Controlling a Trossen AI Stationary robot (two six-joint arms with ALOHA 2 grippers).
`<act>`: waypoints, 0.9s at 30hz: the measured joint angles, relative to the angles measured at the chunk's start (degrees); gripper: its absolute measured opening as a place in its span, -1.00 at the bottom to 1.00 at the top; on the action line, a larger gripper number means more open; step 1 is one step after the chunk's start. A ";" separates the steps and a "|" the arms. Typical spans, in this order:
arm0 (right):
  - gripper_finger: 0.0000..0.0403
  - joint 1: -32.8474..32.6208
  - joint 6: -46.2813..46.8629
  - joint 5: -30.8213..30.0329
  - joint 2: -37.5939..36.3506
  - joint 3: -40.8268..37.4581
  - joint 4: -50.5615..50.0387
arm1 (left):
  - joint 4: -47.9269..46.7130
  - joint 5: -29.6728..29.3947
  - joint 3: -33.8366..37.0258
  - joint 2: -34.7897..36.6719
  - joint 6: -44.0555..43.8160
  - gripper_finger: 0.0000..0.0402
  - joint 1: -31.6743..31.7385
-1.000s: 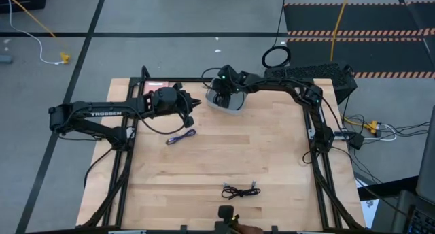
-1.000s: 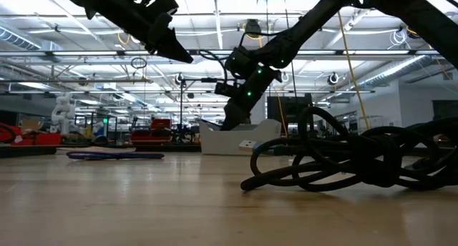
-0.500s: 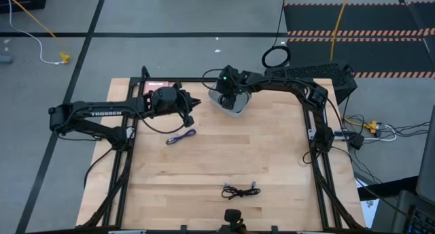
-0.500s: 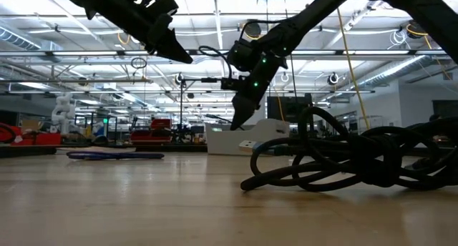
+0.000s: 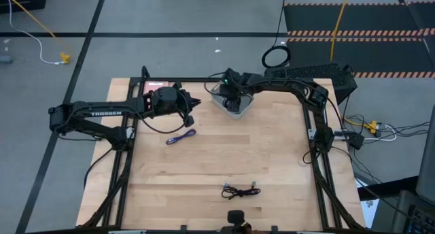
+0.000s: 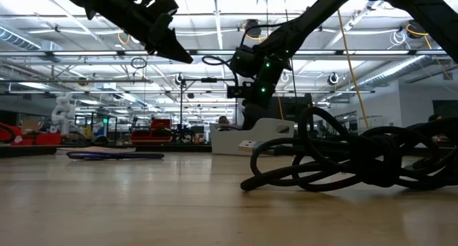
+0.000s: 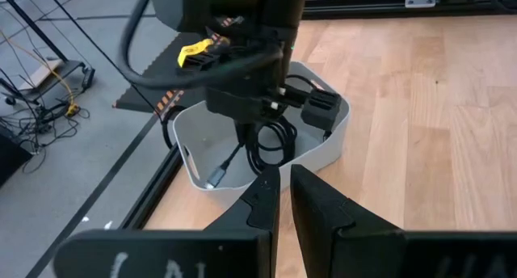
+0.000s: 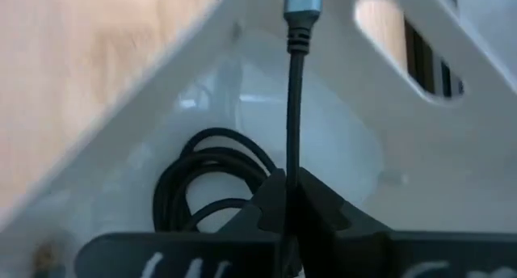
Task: Pick and place USB-C Cables
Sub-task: Put the top black charger cable into the gray bin, then adjust the gray bin
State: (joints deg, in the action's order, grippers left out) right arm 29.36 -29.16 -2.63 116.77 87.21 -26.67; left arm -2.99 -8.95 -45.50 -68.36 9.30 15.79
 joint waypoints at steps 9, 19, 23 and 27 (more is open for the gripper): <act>-0.98 0.20 -0.51 -1.86 0.04 -1.41 -2.49 | 0.16 0.00 0.00 0.00 -0.28 -0.81 0.00; -0.51 0.20 -0.51 -1.88 -1.74 -1.41 -2.68 | 0.16 0.02 0.00 0.00 -0.61 -0.81 0.00; -0.22 0.20 -0.51 -1.87 -4.10 -1.41 -2.51 | 0.16 0.02 0.00 0.00 -0.61 -0.81 0.00; -0.05 0.20 1.35 -1.86 -8.25 -1.41 -3.28 | 0.16 0.02 0.00 0.00 -0.61 -0.81 0.00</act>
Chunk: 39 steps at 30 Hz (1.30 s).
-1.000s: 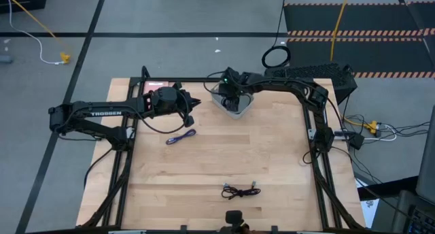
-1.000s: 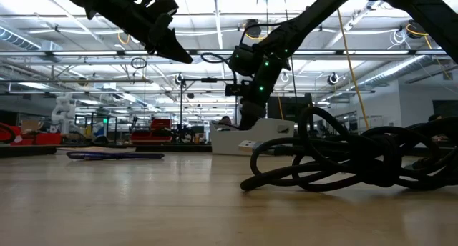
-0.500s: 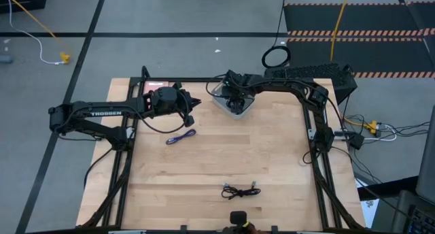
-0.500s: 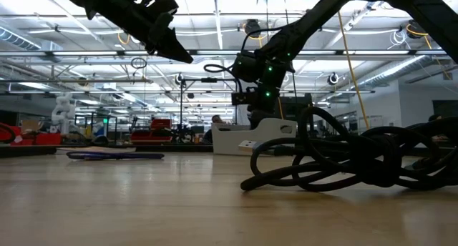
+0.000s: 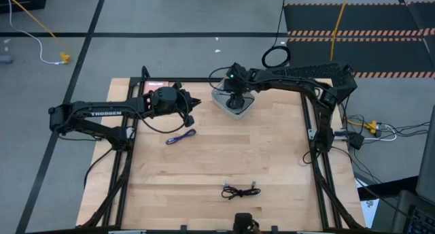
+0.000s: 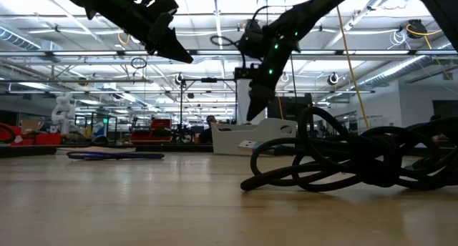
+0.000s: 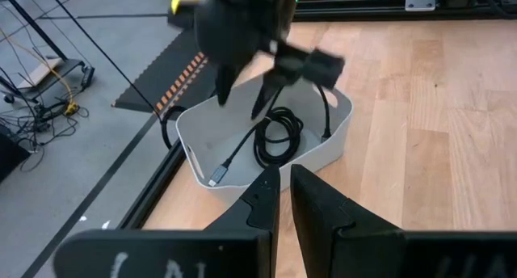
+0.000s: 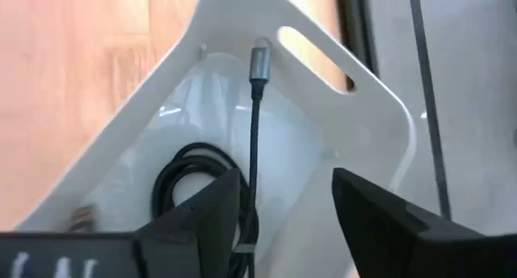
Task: Pick and place USB-C Cables
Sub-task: Adjust the gray bin
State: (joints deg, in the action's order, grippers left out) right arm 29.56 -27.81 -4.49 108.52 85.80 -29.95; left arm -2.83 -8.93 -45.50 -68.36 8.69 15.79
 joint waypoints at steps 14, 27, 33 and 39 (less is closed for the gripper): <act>-0.37 -3.18 21.10 0.08 -23.61 -21.45 -4.65 | -0.37 0.07 0.00 0.00 -0.39 -0.81 -2.04; -0.93 -2.21 22.43 -0.05 -28.15 -42.84 21.14 | -0.13 0.07 0.00 0.02 -0.66 -0.81 -2.38; -0.98 0.35 20.07 -0.20 -24.66 -43.15 27.58 | -0.25 0.06 0.00 0.02 -0.11 -0.81 -2.06; -1.00 2.55 18.12 0.10 -19.99 -43.12 36.99 | -2.33 -0.04 -0.02 0.02 0.04 -0.81 -1.44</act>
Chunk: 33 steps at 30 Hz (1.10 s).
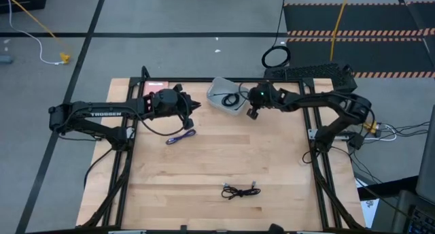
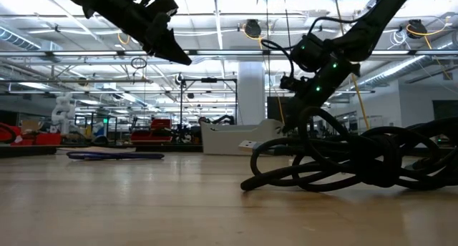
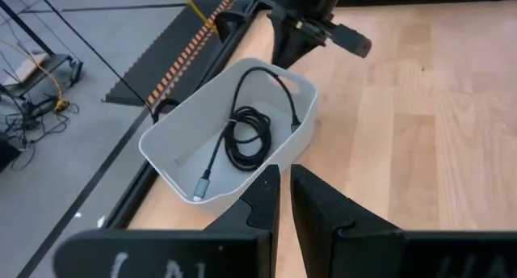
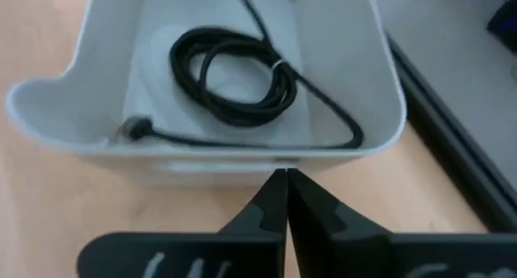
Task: Pick and place USB-C Cables
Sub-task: Adjust the gray bin
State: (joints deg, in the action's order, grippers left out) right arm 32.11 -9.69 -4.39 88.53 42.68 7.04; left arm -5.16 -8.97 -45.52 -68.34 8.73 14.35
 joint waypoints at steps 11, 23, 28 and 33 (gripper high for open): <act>-1.00 2.02 -2.66 2.01 7.54 4.23 9.74 | 0.27 0.02 0.00 0.00 0.04 -0.81 1.41; -1.00 2.23 -2.92 1.23 4.81 8.63 3.68 | -1.27 0.10 0.00 0.00 0.39 -0.81 1.39; -1.00 1.43 -1.34 4.61 -1.62 8.67 -7.99 | -3.51 0.09 0.00 0.00 0.17 -0.81 1.39; -1.00 -0.55 1.23 15.32 -2.18 6.76 -8.21 | -5.07 1.82 -0.01 -1.24 0.30 -0.81 1.39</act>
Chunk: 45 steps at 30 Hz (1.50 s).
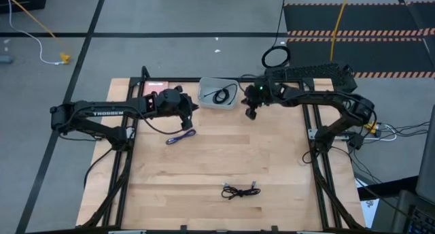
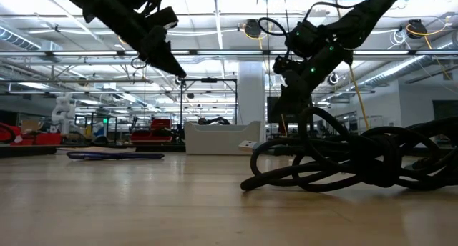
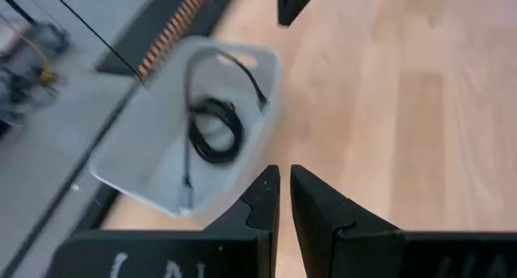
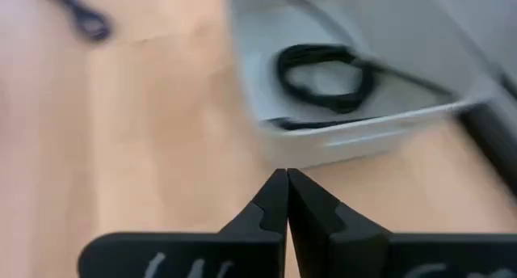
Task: Pick and place USB-C Cables
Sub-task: Adjust the gray bin, then put the purple charger cable into the gray bin
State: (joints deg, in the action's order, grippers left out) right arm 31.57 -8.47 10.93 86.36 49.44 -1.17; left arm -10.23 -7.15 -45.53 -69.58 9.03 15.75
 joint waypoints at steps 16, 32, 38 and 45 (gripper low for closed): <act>-1.00 -2.41 0.01 -0.26 10.33 -1.19 16.81 | -2.43 2.21 -0.01 -4.44 -5.60 -0.81 -0.81; -1.00 -2.53 -1.34 -1.81 8.86 -1.19 16.81 | -15.75 -1.47 0.03 -3.98 -20.43 -0.81 -10.78; -1.00 -3.45 -2.52 -1.66 4.63 -1.19 10.16 | -20.69 -2.66 0.03 -3.98 -27.66 -0.81 -16.53; -1.00 -4.83 -3.37 -1.67 0.73 -1.19 3.54 | -21.31 -6.30 0.04 -3.98 -36.20 -0.57 -22.90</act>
State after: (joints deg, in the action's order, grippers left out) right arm 26.74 -11.84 9.26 87.09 48.25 2.37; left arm -31.54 -13.45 -45.49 -73.56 -27.17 -7.15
